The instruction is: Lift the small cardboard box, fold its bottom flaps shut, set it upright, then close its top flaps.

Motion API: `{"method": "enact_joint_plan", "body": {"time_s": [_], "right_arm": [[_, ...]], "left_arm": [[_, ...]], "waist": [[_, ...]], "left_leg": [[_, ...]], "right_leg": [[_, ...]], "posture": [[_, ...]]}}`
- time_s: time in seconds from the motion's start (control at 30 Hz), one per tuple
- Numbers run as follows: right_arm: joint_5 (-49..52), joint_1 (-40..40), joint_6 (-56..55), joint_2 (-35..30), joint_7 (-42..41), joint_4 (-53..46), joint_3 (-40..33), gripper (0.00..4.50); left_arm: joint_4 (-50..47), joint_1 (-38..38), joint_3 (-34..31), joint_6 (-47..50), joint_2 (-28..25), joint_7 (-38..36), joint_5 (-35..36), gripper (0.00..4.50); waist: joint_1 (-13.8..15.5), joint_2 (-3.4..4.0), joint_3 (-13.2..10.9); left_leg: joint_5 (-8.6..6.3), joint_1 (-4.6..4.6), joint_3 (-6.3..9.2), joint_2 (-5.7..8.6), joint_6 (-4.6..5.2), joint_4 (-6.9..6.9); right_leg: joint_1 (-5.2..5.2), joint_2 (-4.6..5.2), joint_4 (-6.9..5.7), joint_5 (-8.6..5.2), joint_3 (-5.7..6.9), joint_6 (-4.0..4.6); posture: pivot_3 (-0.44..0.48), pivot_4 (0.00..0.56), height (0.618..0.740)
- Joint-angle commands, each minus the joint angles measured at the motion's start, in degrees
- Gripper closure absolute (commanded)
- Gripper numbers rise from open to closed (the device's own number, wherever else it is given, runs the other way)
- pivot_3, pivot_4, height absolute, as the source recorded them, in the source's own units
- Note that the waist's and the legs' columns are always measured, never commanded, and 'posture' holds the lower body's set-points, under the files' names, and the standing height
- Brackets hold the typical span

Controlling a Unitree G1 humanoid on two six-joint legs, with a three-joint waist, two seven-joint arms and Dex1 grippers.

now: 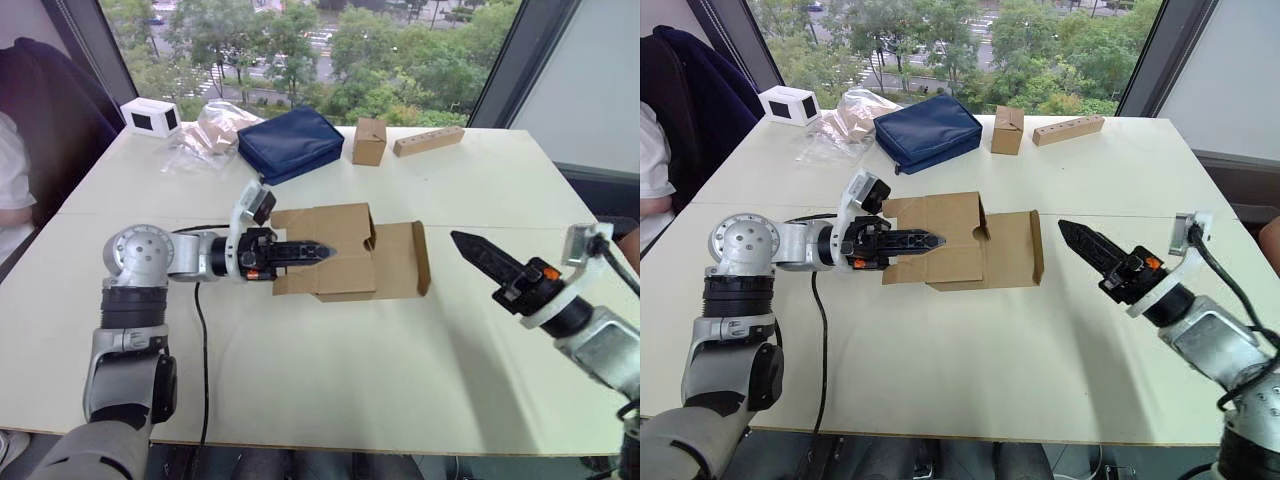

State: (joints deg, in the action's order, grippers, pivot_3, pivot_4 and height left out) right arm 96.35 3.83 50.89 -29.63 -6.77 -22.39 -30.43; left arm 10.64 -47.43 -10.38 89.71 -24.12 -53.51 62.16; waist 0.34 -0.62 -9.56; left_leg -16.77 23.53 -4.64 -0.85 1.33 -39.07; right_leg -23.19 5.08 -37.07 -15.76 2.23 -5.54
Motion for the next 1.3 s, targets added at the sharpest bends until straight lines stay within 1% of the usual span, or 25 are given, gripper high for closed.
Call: {"method": "enact_joint_plan", "body": {"time_s": [0.03,0.13,0.27,0.4,0.77,0.93,1.03,1.1,1.13,1.17,1.2,1.3], "right_arm": [[3.8,0.2,-2.6,1.3,2.4,-0.2,2.4,0.04],[3.8,-0.3,-3.3,2.0,2.6,-0.7,4.6,0.04],[6.3,-0.9,-5.2,3.9,3.9,-1.6,7.1,0.04],[7.8,-2.4,-6.6,4.7,3.9,-5.5,9.1,0.04],[13.0,-2.8,-11.6,2.4,6.7,-11.2,10.3,0.04],[13.8,-3.3,-12.9,1.9,7.3,-13.1,11.8,0.04],[14.0,-3.6,-13.4,1.5,7.1,-14.0,12.6,0.83],[14.0,-3.9,-13.7,1.3,7.1,-14.3,13.0,1.48],[13.9,-4.0,-13.7,1.1,7.0,-14.4,13.3,1.94],[13.8,-4.1,-13.7,0.9,6.9,-14.4,13.4,2.23],[13.3,-4.3,-13.6,0.6,6.8,-14.6,13.8,2.65],[12.1,-4.6,-13.4,-0.1,6.6,-14.9,14.3,2.65]], "left_arm": [[-1.7,-1.3,-1.7,0.2,0.0,-0.3,2.4,4.5],[-2.0,-1.2,-1.5,0.0,-0.2,-0.3,2.8,4.5],[-2.0,-1.0,-1.7,0.0,-0.2,0.2,3.1,4.5],[-2.3,-0.6,-1.8,-0.2,-0.2,0.6,3.4,4.5],[-2.1,0.1,-0.9,-1.1,-0.3,0.9,3.1,4.5],[-2.1,0.2,-0.7,-1.3,-0.1,0.9,3.1,4.5],[-2.0,0.1,-0.7,-1.4,0.0,0.9,3.1,4.5],[-1.9,0.0,-0.7,-1.5,0.1,0.9,3.0,4.5],[-2.0,0.1,-0.7,-1.5,0.1,0.9,3.0,4.5],[-2.0,0.1,-0.6,-1.6,0.2,1.0,3.0,4.5],[-2.0,0.1,-0.7,-1.6,0.3,1.0,3.1,4.5],[-2.1,0.1,-0.8,-1.7,0.4,1.2,3.2,4.5]], "waist": [[0.0,0.0,0.0],[0.0,0.0,0.0],[-0.1,0.0,0.0],[-0.1,0.0,0.0],[-0.1,0.0,0.0],[-0.1,0.0,0.0],[0.0,0.0,0.0],[0.0,0.0,0.0],[0.0,0.0,0.0],[0.0,0.0,0.0],[0.0,0.0,0.0],[0.0,0.0,0.0]], "left_leg": [[0.0,0.0,0.0,0.0,0.0,0.0],[0.0,0.0,0.01,0.0,0.0,0.0],[0.0,0.0,0.01,0.0,0.01,0.0],[-0.01,0.0,0.01,0.0,0.02,0.01],[-0.02,0.0,0.02,-0.01,0.02,0.01],[-0.02,0.0,0.02,-0.01,0.02,0.02],[-0.02,0.0,0.02,-0.01,0.02,0.02],[-0.02,0.01,0.02,-0.01,0.03,0.02],[-0.02,0.01,0.02,-0.01,0.03,0.02],[-0.02,0.01,0.02,-0.01,0.03,0.02],[-0.02,0.01,0.02,-0.01,0.03,0.03],[-0.02,0.01,0.02,-0.01,0.03,0.03]], "right_leg": [[0.0,0.0,0.0,0.0,0.0,0.0],[0.0,-0.01,0.0,0.0,0.0,0.0],[0.0,-0.01,0.0,0.0,0.0,0.0],[-0.01,-0.01,0.0,0.0,0.0,0.0],[-0.01,0.02,0.01,-0.01,0.0,0.02],[-0.02,0.03,0.03,-0.01,0.0,0.03],[-0.02,0.04,0.03,-0.04,0.0,0.07],[-0.02,0.04,0.05,-0.06,0.0,0.11],[-0.01,0.04,0.05,-0.06,0.0,0.12],[-0.01,0.05,0.05,-0.06,0.0,0.12],[-0.01,0.05,0.05,-0.07,0.0,0.12],[-0.01,0.05,0.05,-0.09,0.0,0.17]], "posture": [[0.0,0.15,0.74],[0.0,0.15,0.74],[0.0,0.15,0.74],[0.0,0.15,0.74],[0.0,0.15,0.74],[0.0,0.15,0.74],[0.0,0.15,0.74],[0.0,0.15,0.74],[0.0,0.15,0.74],[0.0,0.15,0.74],[0.0,0.15,0.74],[0.0,0.15,0.74]]}}
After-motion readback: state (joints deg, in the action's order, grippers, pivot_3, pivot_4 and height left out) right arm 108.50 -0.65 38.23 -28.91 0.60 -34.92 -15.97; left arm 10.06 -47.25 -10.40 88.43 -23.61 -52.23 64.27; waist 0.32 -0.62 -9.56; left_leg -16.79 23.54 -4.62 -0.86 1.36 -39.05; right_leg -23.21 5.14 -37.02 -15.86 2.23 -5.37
